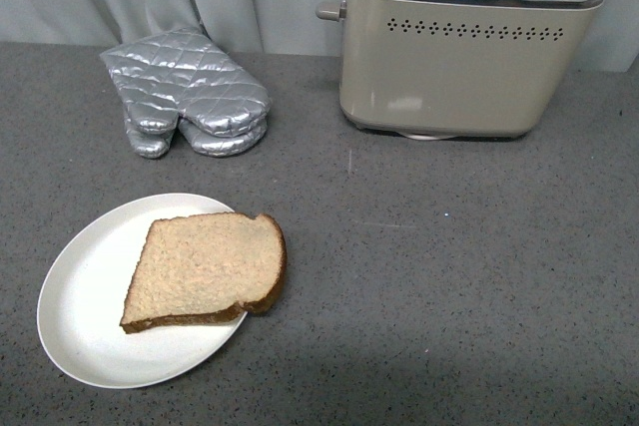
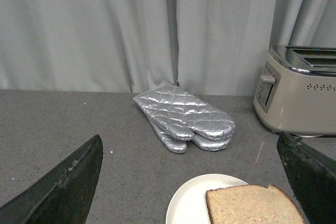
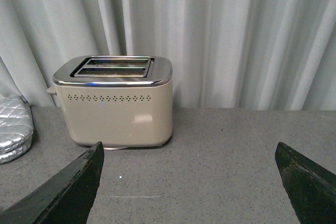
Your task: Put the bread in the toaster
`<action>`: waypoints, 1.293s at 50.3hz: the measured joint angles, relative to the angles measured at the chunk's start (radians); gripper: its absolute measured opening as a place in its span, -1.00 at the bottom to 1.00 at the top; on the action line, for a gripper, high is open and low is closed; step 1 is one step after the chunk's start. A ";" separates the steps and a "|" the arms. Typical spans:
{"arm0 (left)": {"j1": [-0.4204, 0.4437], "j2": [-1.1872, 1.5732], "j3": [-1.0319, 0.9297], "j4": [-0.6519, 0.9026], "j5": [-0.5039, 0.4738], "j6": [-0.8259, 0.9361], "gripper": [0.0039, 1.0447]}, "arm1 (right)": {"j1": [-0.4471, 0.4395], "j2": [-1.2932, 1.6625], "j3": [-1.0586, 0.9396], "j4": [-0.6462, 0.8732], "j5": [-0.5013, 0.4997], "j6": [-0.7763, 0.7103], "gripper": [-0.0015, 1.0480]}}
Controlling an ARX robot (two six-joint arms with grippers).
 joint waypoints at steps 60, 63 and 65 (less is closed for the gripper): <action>0.117 1.375 0.317 0.347 0.049 -0.335 0.88 | 0.000 0.000 0.000 0.000 0.000 0.000 0.81; 0.113 1.482 0.358 0.331 0.045 -0.311 0.88 | 0.000 0.000 0.000 0.000 0.000 0.000 0.81; 0.109 1.539 0.384 0.307 0.033 -0.287 0.88 | 0.000 0.000 0.000 0.000 0.000 0.000 0.81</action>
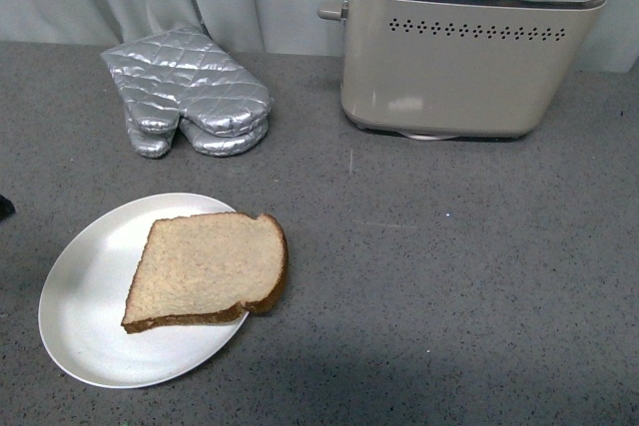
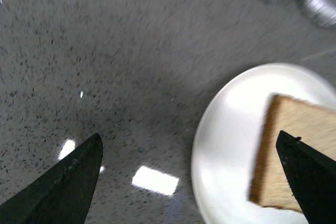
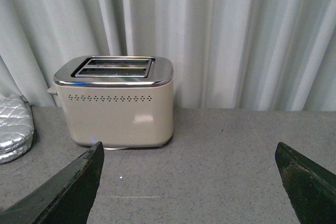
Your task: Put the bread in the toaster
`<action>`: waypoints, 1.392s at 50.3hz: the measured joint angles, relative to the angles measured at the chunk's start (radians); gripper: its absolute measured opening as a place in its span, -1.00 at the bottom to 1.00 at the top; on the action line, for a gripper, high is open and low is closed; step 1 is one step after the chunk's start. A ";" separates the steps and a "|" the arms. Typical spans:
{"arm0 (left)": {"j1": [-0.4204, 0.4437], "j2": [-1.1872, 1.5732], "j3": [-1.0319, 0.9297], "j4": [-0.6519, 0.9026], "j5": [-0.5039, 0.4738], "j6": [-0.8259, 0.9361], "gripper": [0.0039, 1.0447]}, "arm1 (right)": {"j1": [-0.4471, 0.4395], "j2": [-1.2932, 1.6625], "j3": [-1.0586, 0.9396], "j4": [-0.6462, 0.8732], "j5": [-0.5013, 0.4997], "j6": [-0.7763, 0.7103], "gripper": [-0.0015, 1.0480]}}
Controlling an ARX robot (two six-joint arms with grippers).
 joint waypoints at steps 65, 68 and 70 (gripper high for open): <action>-0.072 0.291 0.196 -0.139 0.156 -0.092 -0.94 | 0.000 0.000 0.000 0.000 0.000 0.000 0.81; -0.093 0.270 0.194 -0.138 0.169 -0.113 -0.94 | 0.000 0.000 0.000 0.000 0.000 0.000 0.81; -0.112 0.255 0.193 -0.136 0.186 -0.130 -0.94 | 0.000 0.000 0.000 0.000 0.000 0.000 0.81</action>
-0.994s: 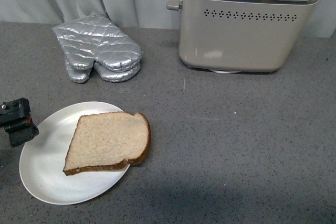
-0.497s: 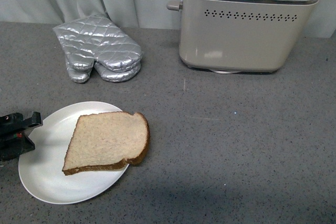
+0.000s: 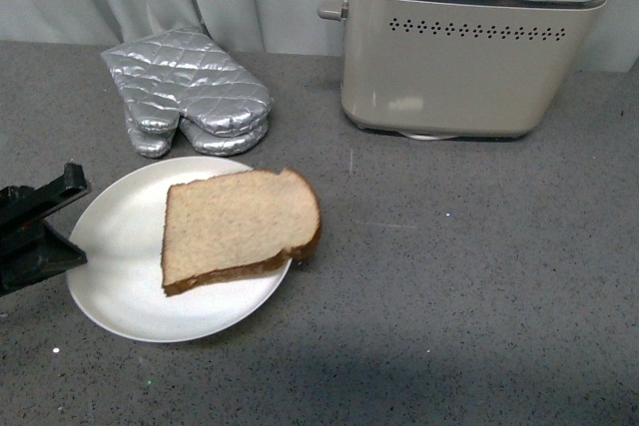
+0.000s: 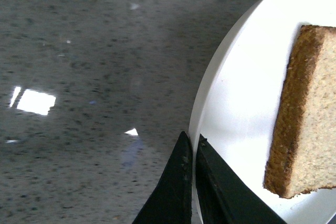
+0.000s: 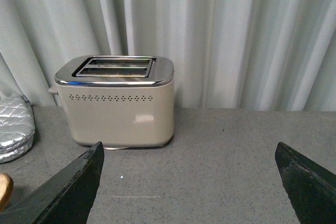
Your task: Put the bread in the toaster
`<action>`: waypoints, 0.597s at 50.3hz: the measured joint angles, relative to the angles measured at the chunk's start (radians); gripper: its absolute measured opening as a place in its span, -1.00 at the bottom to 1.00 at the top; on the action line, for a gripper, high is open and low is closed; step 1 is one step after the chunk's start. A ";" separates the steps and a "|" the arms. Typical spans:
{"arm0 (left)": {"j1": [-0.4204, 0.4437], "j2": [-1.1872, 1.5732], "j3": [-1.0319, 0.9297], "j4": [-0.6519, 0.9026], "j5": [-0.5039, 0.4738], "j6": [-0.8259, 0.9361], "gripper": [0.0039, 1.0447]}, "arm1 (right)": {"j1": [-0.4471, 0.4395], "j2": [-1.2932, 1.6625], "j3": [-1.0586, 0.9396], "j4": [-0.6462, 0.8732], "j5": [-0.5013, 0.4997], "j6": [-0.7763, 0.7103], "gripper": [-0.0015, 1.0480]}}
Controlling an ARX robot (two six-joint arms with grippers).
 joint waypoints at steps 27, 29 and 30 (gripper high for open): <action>-0.367 0.166 0.175 0.109 0.024 -0.235 -0.94 | 0.000 0.000 0.000 0.000 0.000 0.000 0.81; -0.387 0.195 0.209 0.095 0.026 -0.235 -0.94 | 0.000 0.000 0.000 0.000 0.000 0.000 0.81; -0.394 0.204 0.219 0.090 0.026 -0.235 -0.94 | 0.000 0.000 0.000 0.000 0.000 0.000 0.81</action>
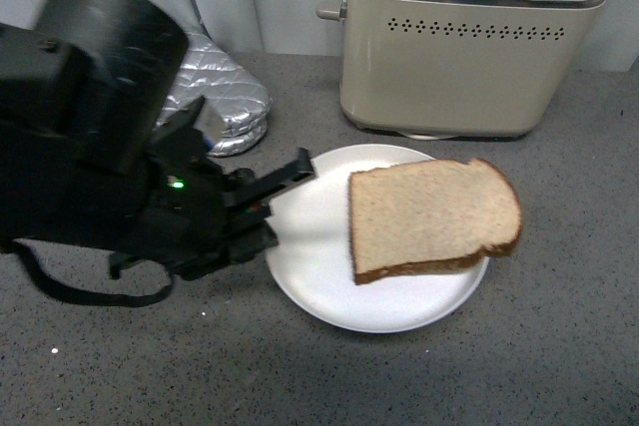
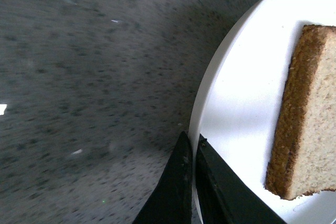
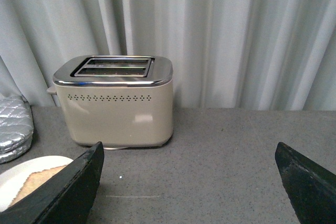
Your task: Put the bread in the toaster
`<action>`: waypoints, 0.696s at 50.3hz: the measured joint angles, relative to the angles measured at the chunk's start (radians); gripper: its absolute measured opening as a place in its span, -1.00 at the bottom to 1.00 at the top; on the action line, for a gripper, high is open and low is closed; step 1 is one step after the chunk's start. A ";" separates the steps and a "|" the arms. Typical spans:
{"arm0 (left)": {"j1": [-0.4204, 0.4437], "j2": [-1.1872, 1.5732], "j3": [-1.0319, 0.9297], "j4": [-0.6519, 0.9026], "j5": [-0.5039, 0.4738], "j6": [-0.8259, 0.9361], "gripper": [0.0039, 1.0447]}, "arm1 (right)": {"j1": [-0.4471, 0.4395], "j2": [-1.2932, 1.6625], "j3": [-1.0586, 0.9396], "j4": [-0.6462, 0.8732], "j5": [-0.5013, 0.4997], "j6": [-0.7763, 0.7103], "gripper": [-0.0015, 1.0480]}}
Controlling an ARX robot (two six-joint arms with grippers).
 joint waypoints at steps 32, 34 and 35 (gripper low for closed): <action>-0.088 0.169 0.311 -0.121 -0.087 0.030 -0.26 | 0.000 0.000 0.000 0.000 0.000 0.000 0.81; -0.080 0.139 0.284 -0.099 -0.111 0.027 -0.15 | 0.000 0.000 0.000 0.000 0.000 0.000 0.81; -0.074 0.117 0.264 -0.085 -0.132 0.026 -0.08 | 0.000 0.000 0.000 0.000 0.000 0.000 0.81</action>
